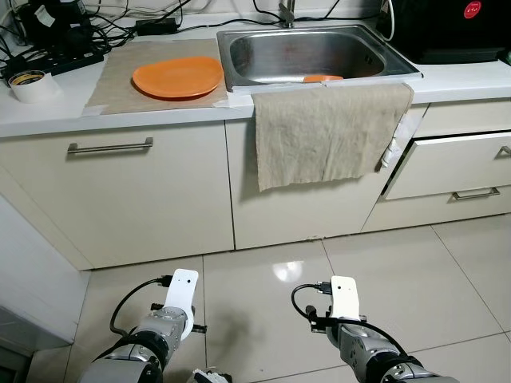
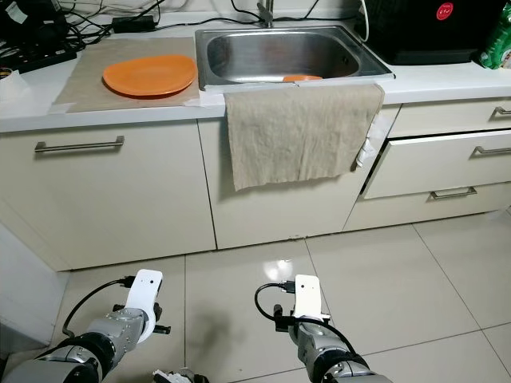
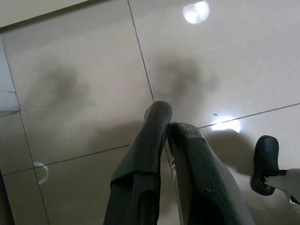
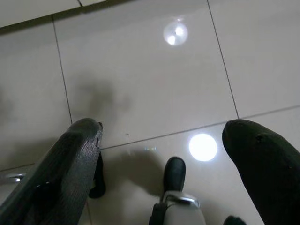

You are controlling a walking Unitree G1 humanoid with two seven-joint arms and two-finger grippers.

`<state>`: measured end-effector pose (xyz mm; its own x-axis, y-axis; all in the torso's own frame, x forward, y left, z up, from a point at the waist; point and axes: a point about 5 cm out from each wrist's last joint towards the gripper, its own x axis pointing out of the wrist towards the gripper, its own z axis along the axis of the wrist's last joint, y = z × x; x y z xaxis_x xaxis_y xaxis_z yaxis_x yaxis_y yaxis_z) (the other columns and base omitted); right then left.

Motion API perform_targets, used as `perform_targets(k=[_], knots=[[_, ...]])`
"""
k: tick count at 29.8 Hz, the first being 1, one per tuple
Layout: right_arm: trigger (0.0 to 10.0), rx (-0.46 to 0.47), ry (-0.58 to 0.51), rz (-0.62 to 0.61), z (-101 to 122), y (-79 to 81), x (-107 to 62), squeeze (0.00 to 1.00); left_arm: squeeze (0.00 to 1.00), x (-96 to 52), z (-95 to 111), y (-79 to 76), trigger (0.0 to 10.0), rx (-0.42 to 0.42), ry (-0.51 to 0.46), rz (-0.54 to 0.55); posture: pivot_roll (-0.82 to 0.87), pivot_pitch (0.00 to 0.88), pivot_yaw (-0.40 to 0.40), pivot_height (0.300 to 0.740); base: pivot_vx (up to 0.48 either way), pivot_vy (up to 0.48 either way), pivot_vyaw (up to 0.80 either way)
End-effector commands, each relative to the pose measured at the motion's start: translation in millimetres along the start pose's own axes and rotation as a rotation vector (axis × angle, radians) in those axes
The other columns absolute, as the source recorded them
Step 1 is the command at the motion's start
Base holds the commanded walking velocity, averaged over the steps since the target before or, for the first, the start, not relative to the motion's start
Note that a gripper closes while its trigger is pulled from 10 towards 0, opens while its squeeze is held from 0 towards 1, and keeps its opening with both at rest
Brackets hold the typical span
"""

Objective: Kitchen organization

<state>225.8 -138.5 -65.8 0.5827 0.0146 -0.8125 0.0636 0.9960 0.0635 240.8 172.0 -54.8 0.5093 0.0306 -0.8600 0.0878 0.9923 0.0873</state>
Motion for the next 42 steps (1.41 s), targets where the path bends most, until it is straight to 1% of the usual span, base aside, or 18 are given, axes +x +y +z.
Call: perform_targets(k=[1, 5, 13, 17, 19, 24, 25, 30, 35, 36, 42], knots=[[10.0, 0.021, 0.001, -0.012, 0, -1.9, 0.0, 0.00, 0.00, 0.1, -2, -0.3, 10.0, -0.017, 0.012, 0.000, 0.04, 0.066, 0.028, 0.740, 0.000, 0.000, 0.00], [10.0, 0.011, 0.010, -0.016, 0, -3.2, 0.0, 0.00, 0.00, 0.0, -3, 3.4, 10.0, -0.024, 0.015, 0.017, 0.05, 0.061, 0.013, 0.740, 0.000, 0.000, 0.00], [10.0, 0.000, 0.012, -0.024, 0, -6.7, 0.0, 0.00, 0.00, 0.0, -7, 6.4, 10.0, -0.036, 0.020, 0.025, 0.08, 0.043, 0.009, 0.740, 0.000, 0.000, 0.00], [10.0, -0.014, 0.009, -0.013, 0, -4.2, 0.0, 0.00, 0.00, -0.2, -9, 9.5, 10.0, -0.038, 0.026, 0.033, 0.08, 0.050, 0.000, 0.740, 0.000, 0.000, 0.00], [10.0, -0.035, 0.001, 0.002, 3, -1.5, 0.2, 0.00, 0.00, -0.2, -9, 10.6, 10.0, -0.037, 0.019, 0.041, 0.09, 0.056, -0.010, 0.740, 0.000, 0.000, 0.00], [10.0, -0.048, -0.001, 0.001, 3, -2.5, 0.2, 0.00, 0.00, -0.1, -9, 9.6, 10.0, -0.040, 0.010, 0.040, 0.10, 0.059, -0.015, 0.740, 0.000, 0.000, 0.00], [10.0, -0.052, 0.000, 0.000, 2, -2.5, 0.2, 0.00, 0.00, -0.1, -9, 10.0, 10.0, -0.028, 0.010, 0.039, 0.10, 0.059, -0.018, 0.740, 0.000, 0.000, 0.00], [10.0, -0.062, 0.002, 0.008, 2, -0.3, 0.2, 0.00, 0.00, -0.4, -13, 14.6, 10.0, -0.028, 0.019, 0.051, 0.11, 0.061, -0.019, 0.740, 0.000, 0.000, 0.00], [10.0, -0.075, 0.002, 0.016, 2, 2.2, 0.2, 0.00, 0.00, -0.6, -13, 16.6, 10.0, -0.037, 0.017, 0.057, 0.11, 0.054, -0.018, 0.740, 0.000, 0.000, 0.00], [10.0, -0.084, 0.002, 0.018, 2, 2.8, 0.2, 0.00, 0.00, -0.6, -13, 17.2, 10.0, -0.052, 0.016, 0.060, 0.11, 0.048, -0.019, 0.740, 0.000, 0.000, 0.00], [10.0, -0.084, 0.003, 0.013, 2, 0.7, 0.2, 0.00, 0.00, -0.9, -12, 20.0, 10.0, -0.065, 0.013, 0.069, 0.11, 0.044, -0.023, 0.740, 0.000, 0.000, 0.00]])
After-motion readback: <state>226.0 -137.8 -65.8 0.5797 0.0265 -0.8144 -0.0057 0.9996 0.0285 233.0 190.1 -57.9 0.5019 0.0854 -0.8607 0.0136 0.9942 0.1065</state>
